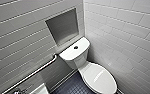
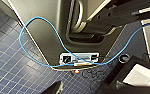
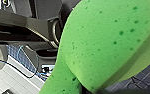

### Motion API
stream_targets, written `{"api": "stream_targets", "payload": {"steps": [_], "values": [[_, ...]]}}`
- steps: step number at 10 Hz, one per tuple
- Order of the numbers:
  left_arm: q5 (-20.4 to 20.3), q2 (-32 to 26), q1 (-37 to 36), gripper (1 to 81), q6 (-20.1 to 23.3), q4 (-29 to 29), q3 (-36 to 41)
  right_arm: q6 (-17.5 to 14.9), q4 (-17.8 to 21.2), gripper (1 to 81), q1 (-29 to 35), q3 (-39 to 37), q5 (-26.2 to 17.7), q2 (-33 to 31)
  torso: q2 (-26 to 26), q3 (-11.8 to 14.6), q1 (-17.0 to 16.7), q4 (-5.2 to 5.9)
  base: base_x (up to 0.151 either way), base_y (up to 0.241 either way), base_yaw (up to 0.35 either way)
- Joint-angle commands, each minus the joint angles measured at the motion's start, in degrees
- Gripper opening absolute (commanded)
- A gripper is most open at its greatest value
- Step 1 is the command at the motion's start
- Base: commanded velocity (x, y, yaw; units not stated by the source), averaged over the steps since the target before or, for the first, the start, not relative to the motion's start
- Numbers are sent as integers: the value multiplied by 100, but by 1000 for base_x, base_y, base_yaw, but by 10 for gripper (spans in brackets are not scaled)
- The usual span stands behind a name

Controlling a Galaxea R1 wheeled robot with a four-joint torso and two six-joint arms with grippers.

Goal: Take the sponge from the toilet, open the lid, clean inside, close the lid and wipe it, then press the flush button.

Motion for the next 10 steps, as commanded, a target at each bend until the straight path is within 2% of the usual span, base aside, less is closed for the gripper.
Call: {"api": "stream_targets", "payload": {"steps": [1, 3, 8, 9, 10], "values": [[581, -73, 24, 811, 29, -48, -30, -14, -209, 10, -150, 81, -355, -63, 556, 563, -361, 2, 0, 0, 0], [572, -81, 24, 811, 29, -48, -30, -14, -218, 10, -141, 72, -364, -54, 838, 754, -538, -9, 0, 0, 0], [563, -90, 24, 811, 20, -48, -30, -14, -218, 10, -132, 63, -355, -46, 1843, 1783, -1202, -11, 0, 0, 0], [572, -81, 15, 811, 20, -48, -30, -14, -218, 10, -132, 63, -355, -46, 1473, 1990, -968, -11, 0, 0, 0], [572, -81, 15, 811, 28, -48, -22, -14, -218, 10, -124, 63, -355, -46, 1676, 2197, -1102, -11, 0, 0, 0]]}}
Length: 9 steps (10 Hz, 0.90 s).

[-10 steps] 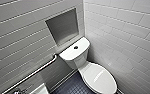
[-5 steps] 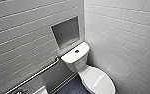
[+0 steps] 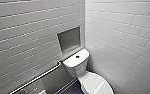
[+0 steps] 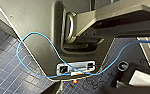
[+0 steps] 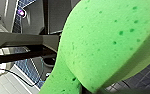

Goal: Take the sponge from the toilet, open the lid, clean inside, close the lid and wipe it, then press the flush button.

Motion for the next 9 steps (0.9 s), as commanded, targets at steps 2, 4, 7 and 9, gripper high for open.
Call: {"api": "stream_targets", "payload": {"steps": [2, 4, 7, 9], "values": [[556, -79, -163, 811, 26, -48, -24, -17, -134, 10, -25, 68, -327, -109, 28, 699, -24, 0, 0, 0, 0], [556, -79, -172, 811, 18, -48, -24, -17, -125, 10, -16, 77, -318, -109, 98, 1084, -64, 0, 0, 0, 0], [564, -70, -172, 811, 26, -39, -33, -8, -116, 10, 10, 68, -318, -91, 710, 1069, -475, 0, 0, 0, 0], [564, -62, -173, 811, 26, -39, -33, -8, -116, 10, 10, 59, -318, -56, 992, 1154, -578, 0, 0, 0, 0]]}}
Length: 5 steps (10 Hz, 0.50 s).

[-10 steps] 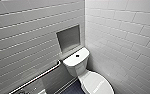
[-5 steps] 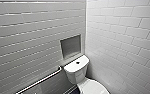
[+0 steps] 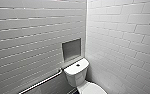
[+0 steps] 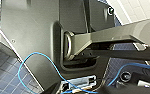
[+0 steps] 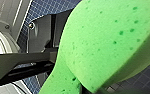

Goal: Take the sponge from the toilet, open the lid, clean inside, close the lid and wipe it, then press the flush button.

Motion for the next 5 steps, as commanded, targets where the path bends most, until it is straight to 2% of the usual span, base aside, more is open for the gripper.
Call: {"api": "stream_targets", "payload": {"steps": [1, 2, 3, 4, 5], "values": [[550, -35, -271, 811, 18, -42, 8, -8, -106, 10, 110, 59, -249, -120, 543, 0, -187, 0, 0, 0, 0], [550, -35, -271, 811, 26, -42, 8, -8, -115, 10, 110, 59, -249, -111, 761, 5, -187, 0, 0, 0, 0], [550, -52, -271, 811, 26, -42, 17, -8, -115, 10, 110, 59, -249, -111, 398, 7, -72, 0, 0, 0, 0], [550, -52, -271, 811, 26, -42, 17, -8, -115, 10, 110, 59, -249, -111, 531, 563, -79, 0, 0, 0, 0], [541, -52, -271, 811, 26, -42, 17, -17, -115, 10, 110, 59, -249, -120, 584, 597, -81, 0, 0, 0, 0]]}}
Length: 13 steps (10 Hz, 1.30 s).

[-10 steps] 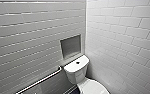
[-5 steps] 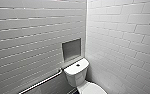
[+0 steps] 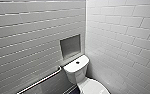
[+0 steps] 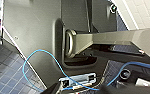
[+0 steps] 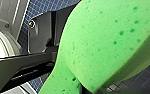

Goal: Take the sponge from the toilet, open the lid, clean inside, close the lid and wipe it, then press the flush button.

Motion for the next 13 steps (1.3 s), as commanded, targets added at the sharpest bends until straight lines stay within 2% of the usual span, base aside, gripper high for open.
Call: {"api": "stream_targets", "payload": {"steps": [1, 2, 5, 6, 7, 8, 9, 10, 11, 12, 13], "values": [[563, -52, -155, 811, 26, -42, 17, -8, -104, 10, 2, 61, -305, -124, -2, 551, 0, -121, 0, 0, 0], [563, -44, -155, 811, 26, -42, 17, -17, -113, 10, 2, 61, -305, -133, 11, 702, -7, -135, 0, 0, 0], [555, -35, -164, 811, 26, -42, 17, -8, -104, 10, 11, 52, -296, -134, 9, 1372, -24, -242, 0, 0, 0], [554, -26, -155, 811, 26, -42, 0, -8, -104, 10, 19, 34, -296, -124, 9, 1006, -24, -153, 0, 0, 0], [554, -26, -163, 811, 26, -42, -1, -8, -104, 10, 28, 34, -305, -124, 9, 1209, -26, -306, 0, 0, 0], [554, -26, -155, 811, 18, -42, -9, -8, -104, 10, 28, 34, -305, -116, 5, 1292, -31, -681, 0, 0, 0], [554, -26, -163, 811, 18, -42, -9, -8, -104, 10, 37, 34, -305, -107, 5, 1338, -31, -768, 0, 0, 0], [554, -26, -155, 811, 18, -42, -9, -8, -113, 10, 29, 34, -305, -98, 5, 1507, -33, -869, 0, 0, 0], [554, -26, -164, 811, 18, -42, -9, -8, -104, 10, 37, 26, -296, -89, 5, 1395, -33, -492, 0, 0, 0], [554, -26, -163, 811, 18, -42, -9, -8, -104, 10, 37, 26, -305, -89, 5, 1414, -33, -660, 0, 0, 0], [554, -26, -155, 811, 18, -42, -9, -8, -104, 10, 37, 17, -296, -72, 2, 1421, -35, -763, 0, 0, 0]]}}
